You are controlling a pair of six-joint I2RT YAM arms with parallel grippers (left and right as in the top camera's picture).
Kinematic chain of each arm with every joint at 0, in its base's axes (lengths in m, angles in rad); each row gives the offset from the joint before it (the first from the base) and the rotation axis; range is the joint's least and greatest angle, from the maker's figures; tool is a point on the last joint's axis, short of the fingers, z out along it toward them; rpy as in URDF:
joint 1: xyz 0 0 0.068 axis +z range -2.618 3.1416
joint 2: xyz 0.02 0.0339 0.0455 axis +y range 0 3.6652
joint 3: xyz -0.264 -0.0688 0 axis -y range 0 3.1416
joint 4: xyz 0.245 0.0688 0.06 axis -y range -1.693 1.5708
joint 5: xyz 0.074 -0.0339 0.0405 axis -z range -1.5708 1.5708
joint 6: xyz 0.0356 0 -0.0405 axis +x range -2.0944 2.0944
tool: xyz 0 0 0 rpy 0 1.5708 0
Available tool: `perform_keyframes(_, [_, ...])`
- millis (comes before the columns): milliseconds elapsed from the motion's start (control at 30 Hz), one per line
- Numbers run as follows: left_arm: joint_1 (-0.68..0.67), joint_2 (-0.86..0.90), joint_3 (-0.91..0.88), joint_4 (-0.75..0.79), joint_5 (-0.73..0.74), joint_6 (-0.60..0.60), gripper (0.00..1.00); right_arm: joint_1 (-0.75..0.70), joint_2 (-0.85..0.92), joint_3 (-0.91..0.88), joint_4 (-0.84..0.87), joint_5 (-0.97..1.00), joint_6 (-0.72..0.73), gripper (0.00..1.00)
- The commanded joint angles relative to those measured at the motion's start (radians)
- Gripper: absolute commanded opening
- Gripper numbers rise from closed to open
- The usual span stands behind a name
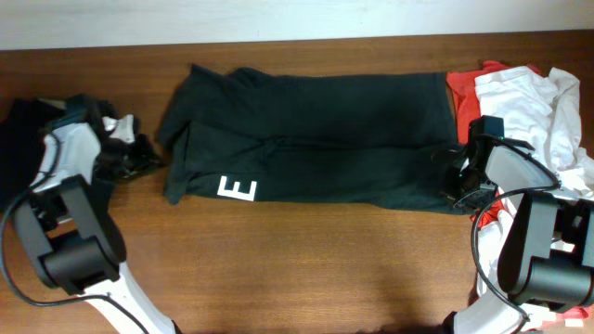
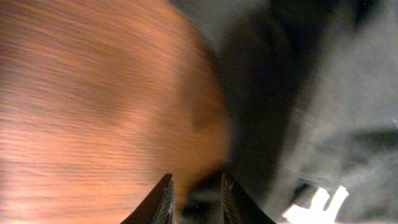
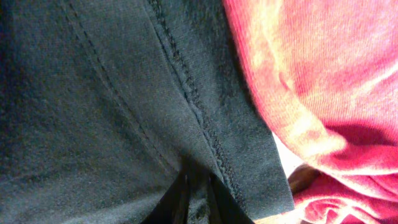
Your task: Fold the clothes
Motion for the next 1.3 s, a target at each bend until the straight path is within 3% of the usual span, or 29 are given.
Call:
perform_keyframes(0, [-0.087, -0.113, 0.016, -0.116, -0.082, 0.053, 0.25, -0.002, 0.030, -0.043, -0.027, 0.020, 0.006, 0.15])
perform_keyframes(267, [-0.195, -0.119, -0.032, -0.211, -0.418, -0.028, 0.26, -0.002, 0.030, -0.043, -0.030, 0.020, 0.006, 0.15])
perform_keyframes(600, [-0.200, -0.117, -0.087, -0.129, -0.407, -0.031, 0.30, -0.002, 0.030, -0.043, -0.029, 0.019, 0.006, 0.15])
perform_keyframes(767, [-0.200, -0.117, -0.094, -0.128, -0.256, 0.016, 0.30, -0.002, 0.030, -0.043, -0.029, 0.020, 0.006, 0.15])
perform_keyframes(833, [-0.200, -0.117, -0.094, -0.129, -0.253, 0.016, 0.26, -0.002, 0.030, -0.043, -0.029, 0.020, 0.006, 0.15])
perform_keyframes(933, [-0.200, -0.117, -0.094, -0.125, -0.258, 0.016, 0.04, -0.002, 0.030, -0.043, -0.030, 0.020, 0.006, 0.15])
perform_keyframes(967, [-0.200, -0.117, -0.094, -0.122, -0.258, 0.016, 0.02, -0.002, 0.030, -0.043, -0.029, 0.020, 0.006, 0.15])
perform_keyframes(1133, [-0.199, -0.117, -0.094, -0.073, -0.362, 0.013, 0.00, -0.002, 0.030, -0.043, -0.030, 0.020, 0.006, 0.15])
perform_keyframes(1267, [-0.190, -0.117, -0.094, 0.033, -0.671, -0.043, 0.00, -0.002, 0.030, -0.043, -0.030, 0.020, 0.006, 0.15])
